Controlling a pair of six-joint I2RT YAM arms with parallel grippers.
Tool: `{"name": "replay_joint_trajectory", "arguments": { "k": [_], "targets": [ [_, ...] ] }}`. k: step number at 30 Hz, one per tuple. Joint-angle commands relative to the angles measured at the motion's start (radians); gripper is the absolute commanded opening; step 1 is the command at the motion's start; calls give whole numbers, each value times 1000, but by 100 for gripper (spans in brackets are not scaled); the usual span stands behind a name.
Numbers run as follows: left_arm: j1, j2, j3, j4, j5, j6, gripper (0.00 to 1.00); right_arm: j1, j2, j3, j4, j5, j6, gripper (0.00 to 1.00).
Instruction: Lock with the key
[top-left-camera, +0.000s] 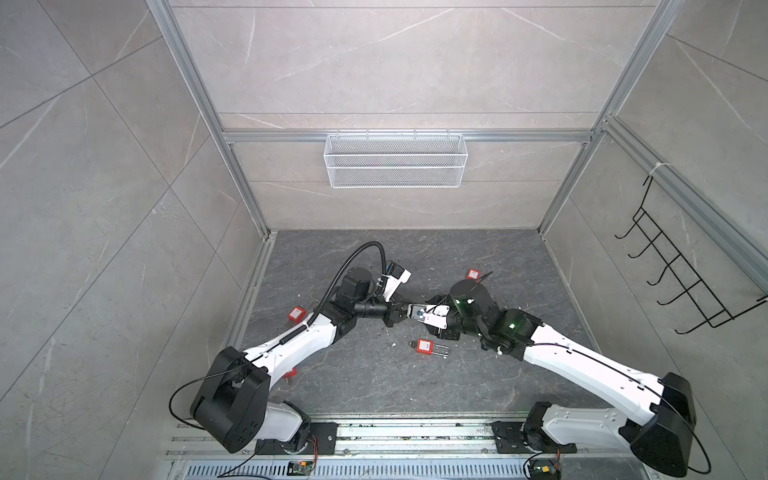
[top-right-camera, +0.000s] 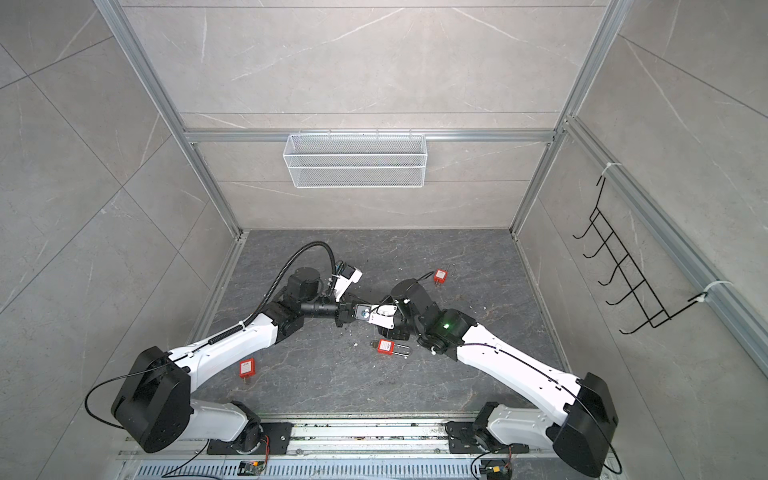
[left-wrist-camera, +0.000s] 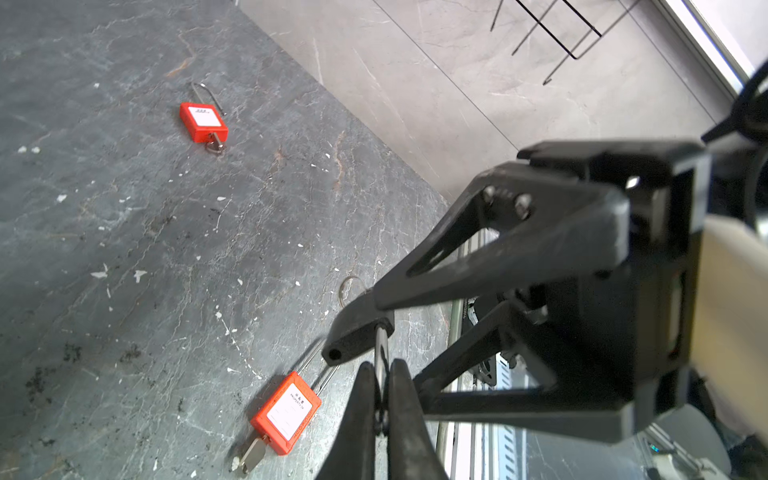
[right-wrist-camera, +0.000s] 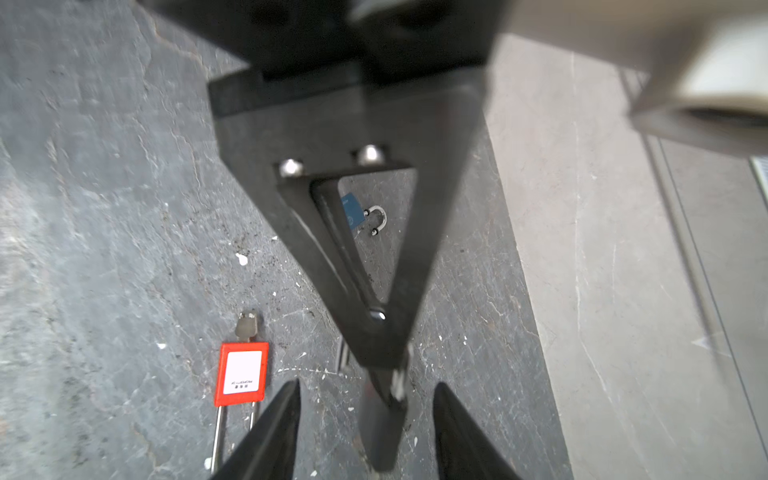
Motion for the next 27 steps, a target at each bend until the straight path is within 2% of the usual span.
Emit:
{"name": "replay_joint_trajectory", "arguments": {
  "k": [1,4,8,12,22,27],
  "targets": [
    [7,-33,45,-3,73,101,0,-33,-49,56,-139,-91,26,55],
    [12,-46,45,8,88,140,0,-87,-79,92,-248,-149,56,56],
    [12,-62,37,13,137,232,0,-185,-69,151,-397,-290,79,55],
    [11,-77,25,46,152,256,0,-192,-4,210,-507,-358,44,52],
    [6,-126,-38,156,152,277,0,-191,30,196,-388,-405,60,46],
    [-9,-128,-66,219,146,248,0,-190,-26,119,-253,-407,67,42]
  ]
}}
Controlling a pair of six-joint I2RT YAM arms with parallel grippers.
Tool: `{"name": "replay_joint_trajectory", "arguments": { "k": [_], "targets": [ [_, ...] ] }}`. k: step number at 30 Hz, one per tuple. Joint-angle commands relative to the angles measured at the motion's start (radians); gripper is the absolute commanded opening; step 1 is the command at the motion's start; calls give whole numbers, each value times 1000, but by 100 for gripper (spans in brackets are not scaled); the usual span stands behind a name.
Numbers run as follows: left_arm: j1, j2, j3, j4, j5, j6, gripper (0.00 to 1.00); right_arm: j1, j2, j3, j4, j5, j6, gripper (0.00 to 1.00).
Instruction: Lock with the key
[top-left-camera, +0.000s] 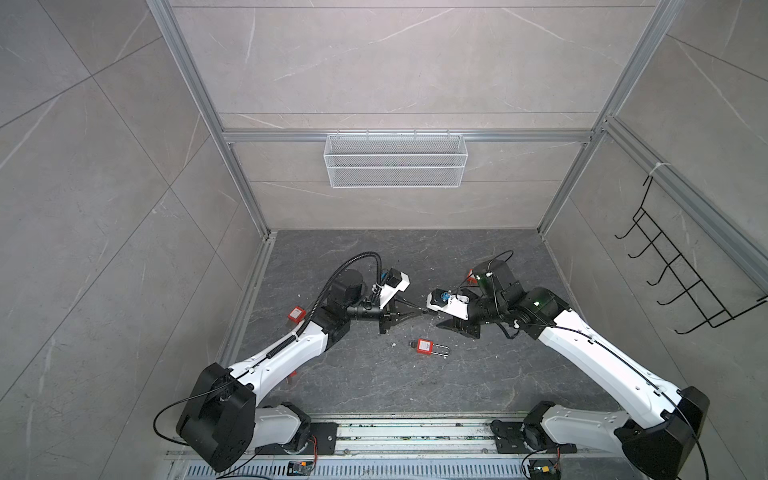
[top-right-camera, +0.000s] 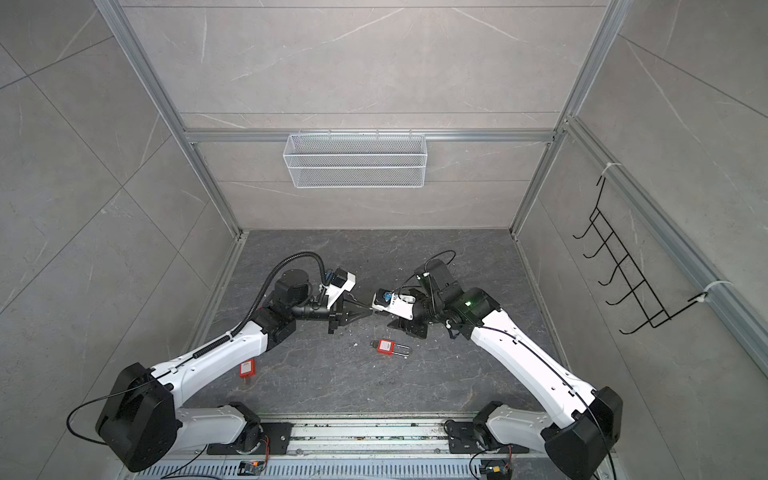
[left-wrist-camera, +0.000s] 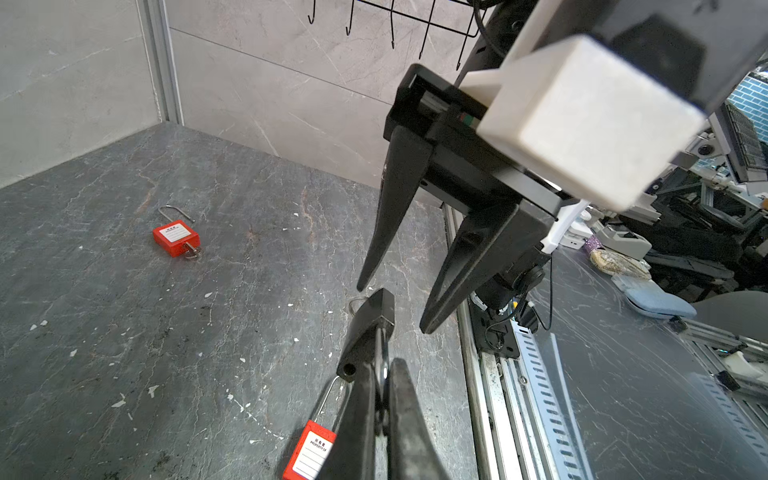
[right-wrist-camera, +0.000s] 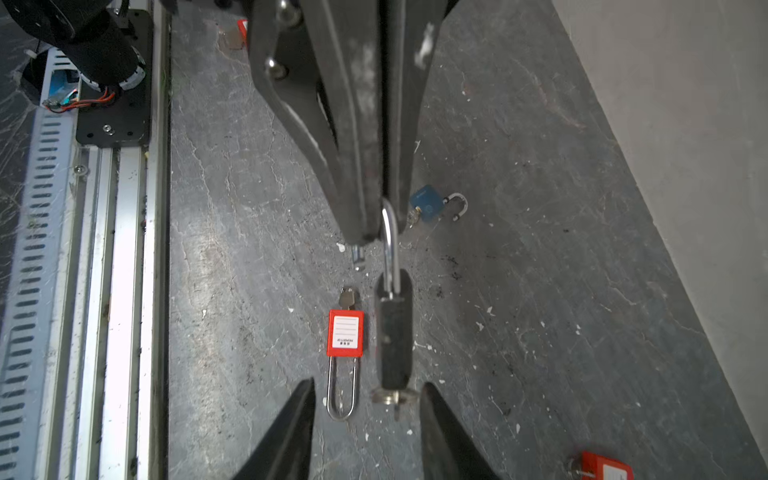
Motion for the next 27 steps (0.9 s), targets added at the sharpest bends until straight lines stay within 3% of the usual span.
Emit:
{"name": "replay_joint_trajectory", "arguments": {
  "k": [1,11,24,27],
  "targets": [
    [-11,-26,-5,112,33,-1,0,3,-46,-50,102,-14,17,41],
    [-24,-17,1,128,27,-7,0,20,-27,-47,108,-84,23,35],
    [-26,-22,3,113,27,18,0,21,-6,-21,57,-113,23,14],
    [-25,-27,32,8,22,86,0,20,9,12,12,-128,19,8]
  ]
}}
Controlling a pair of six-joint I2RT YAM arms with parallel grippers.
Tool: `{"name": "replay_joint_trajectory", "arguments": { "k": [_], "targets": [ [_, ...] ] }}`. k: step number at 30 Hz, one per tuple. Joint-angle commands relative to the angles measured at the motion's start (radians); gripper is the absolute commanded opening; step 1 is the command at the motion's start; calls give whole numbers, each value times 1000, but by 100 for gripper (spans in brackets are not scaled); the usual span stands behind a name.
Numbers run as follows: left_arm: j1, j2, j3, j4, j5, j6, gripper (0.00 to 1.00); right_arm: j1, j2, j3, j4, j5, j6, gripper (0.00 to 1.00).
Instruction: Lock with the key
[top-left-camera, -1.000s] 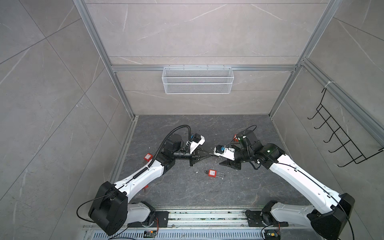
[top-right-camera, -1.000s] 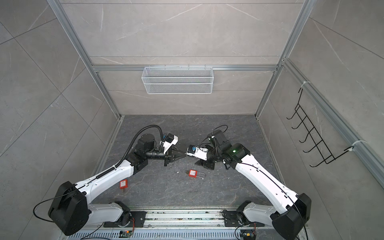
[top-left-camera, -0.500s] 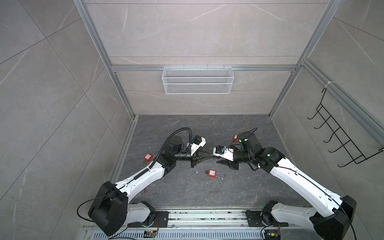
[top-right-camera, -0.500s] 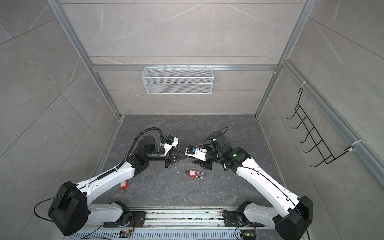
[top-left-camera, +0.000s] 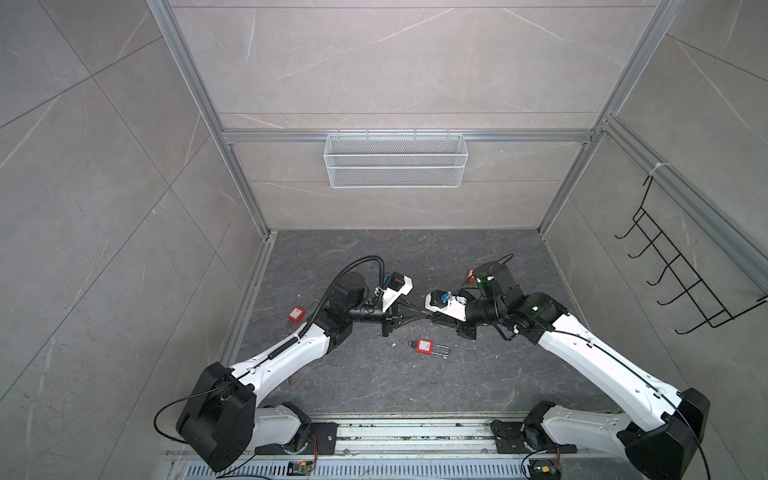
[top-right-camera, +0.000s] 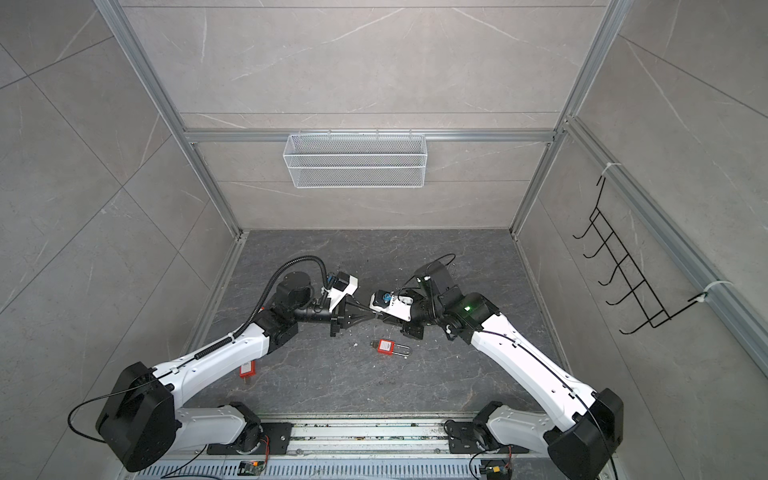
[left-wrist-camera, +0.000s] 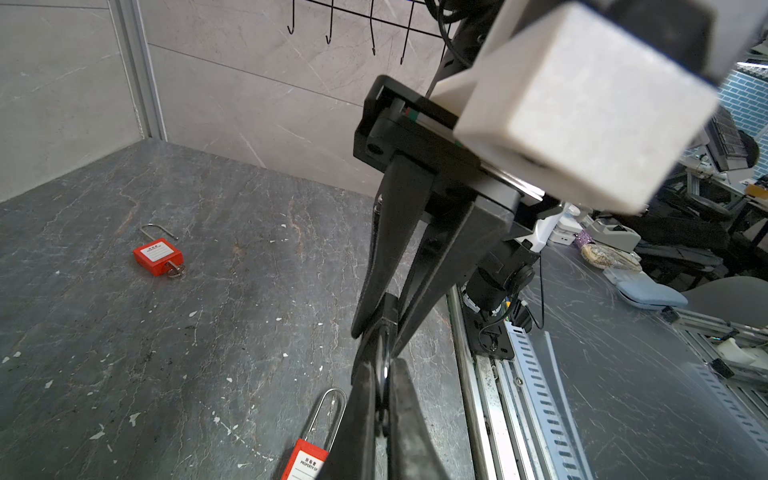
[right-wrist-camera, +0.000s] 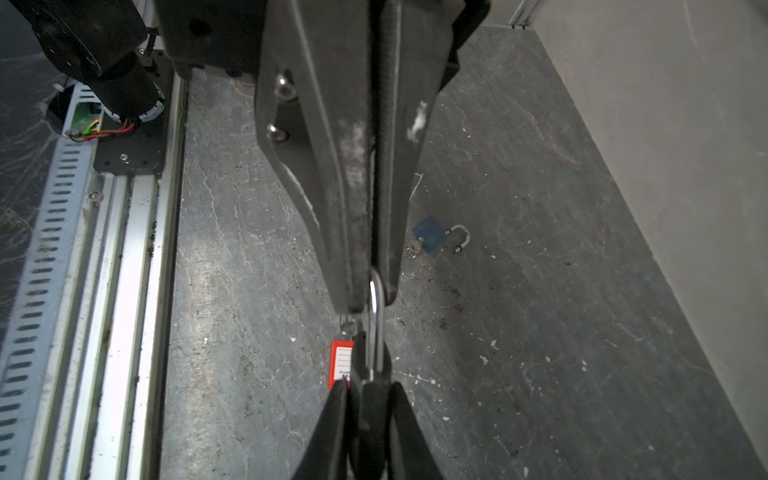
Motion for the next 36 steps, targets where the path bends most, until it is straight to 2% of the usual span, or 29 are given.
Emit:
{"name": "replay_joint_trajectory", "arguments": {
  "k": [1,4,8,11,15,23,28,36],
  "targets": [
    [1,-33,55,-88,6,118,3,8,23,58,-84,-71,0,7],
    [1,-59,81,-218,-25,232,16,9,44,97,-150,-79,-8,7],
    [1,-63,137,-398,-40,381,21,9,57,122,-201,-61,-14,7],
    [0,-68,134,-382,-33,391,27,8,61,131,-210,-73,-10,7],
    [-1,-70,130,-369,-28,393,28,8,82,156,-241,-85,-5,6],
    [-9,-64,133,-374,4,386,21,8,105,177,-241,-89,7,6],
    [-10,-56,127,-375,12,395,10,8,110,187,-248,-97,6,5],
    [-14,-41,138,-374,27,397,5,9,147,237,-311,-117,13,5]
  ]
}}
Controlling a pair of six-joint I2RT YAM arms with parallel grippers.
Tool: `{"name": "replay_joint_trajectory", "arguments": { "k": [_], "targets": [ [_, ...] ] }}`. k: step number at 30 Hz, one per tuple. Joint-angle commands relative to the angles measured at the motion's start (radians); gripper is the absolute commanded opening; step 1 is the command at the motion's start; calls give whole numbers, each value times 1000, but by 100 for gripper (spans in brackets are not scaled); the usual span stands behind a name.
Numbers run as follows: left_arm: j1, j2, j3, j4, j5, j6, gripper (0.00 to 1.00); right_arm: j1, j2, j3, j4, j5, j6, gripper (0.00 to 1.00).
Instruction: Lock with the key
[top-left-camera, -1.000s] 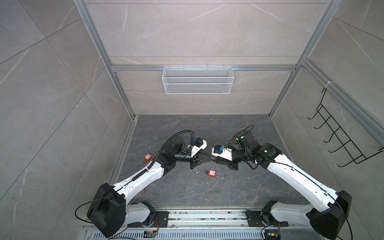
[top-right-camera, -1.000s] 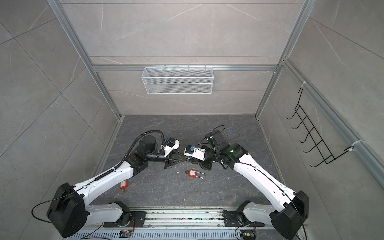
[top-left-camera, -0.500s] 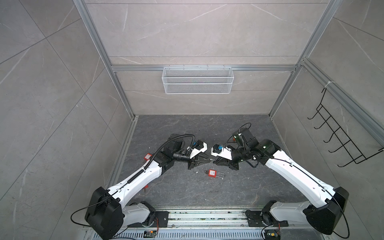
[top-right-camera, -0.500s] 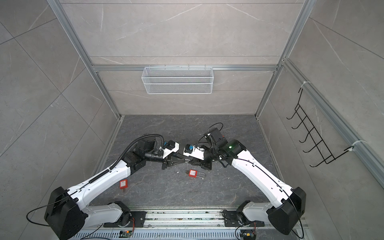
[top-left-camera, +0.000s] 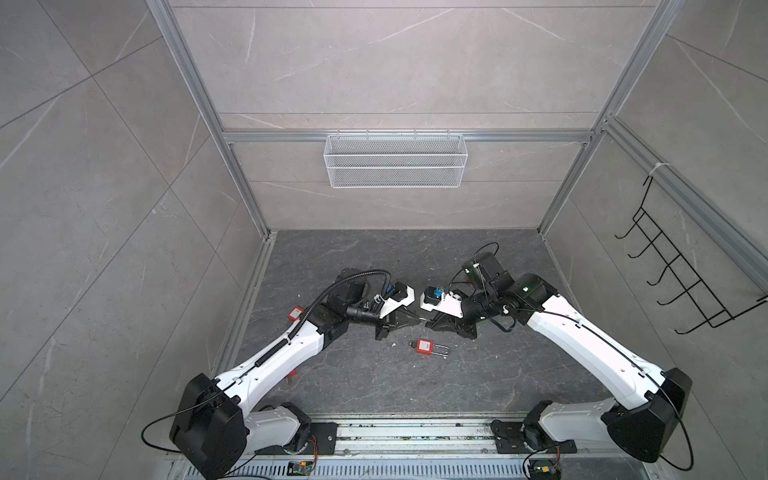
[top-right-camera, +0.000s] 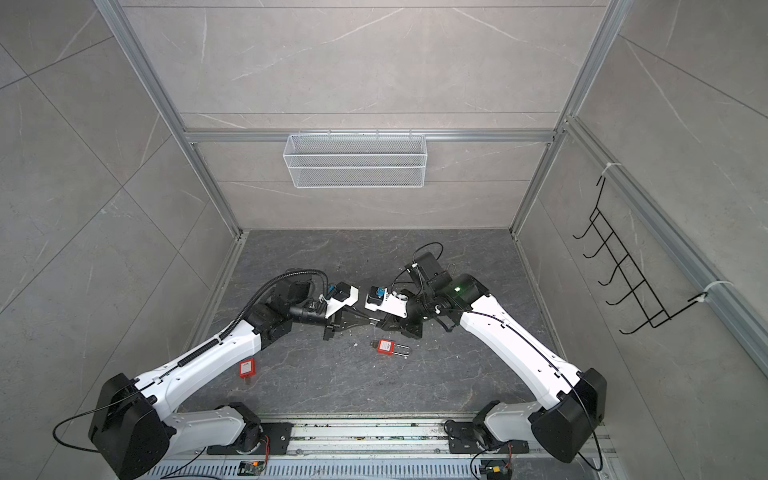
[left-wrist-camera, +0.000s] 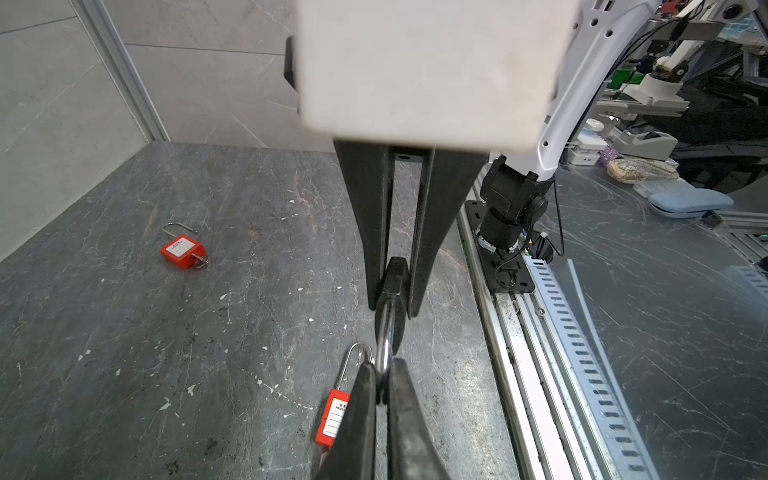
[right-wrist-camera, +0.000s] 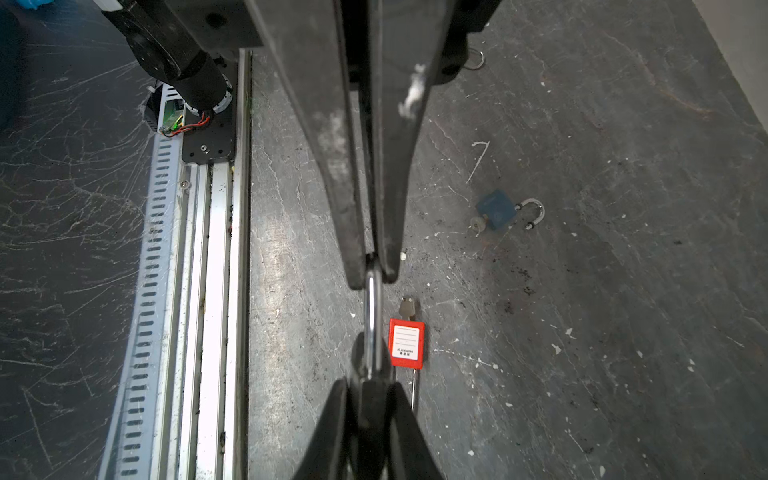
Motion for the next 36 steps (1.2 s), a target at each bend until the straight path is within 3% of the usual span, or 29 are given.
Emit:
{"name": "replay_joint_trajectory", "arguments": {
  "k": [1,12,17,19,28,36],
  "targets": [
    [-10,5,33,9,56,23,6,6,11,42,-34,-47,11,5],
    [-23,-12,8,18,42,34,12,4,51,79,-82,-73,16,2],
    [-25,-8,7,18,46,32,8,5,60,88,-88,-87,20,2],
    [-28,-9,3,19,48,37,0,5,60,94,-91,-93,19,2],
    [-41,-21,-13,31,45,43,0,4,87,145,-124,-145,-16,2],
    [-75,-57,-80,163,-6,-7,0,0,101,176,-113,-232,-20,1]
  ]
}}
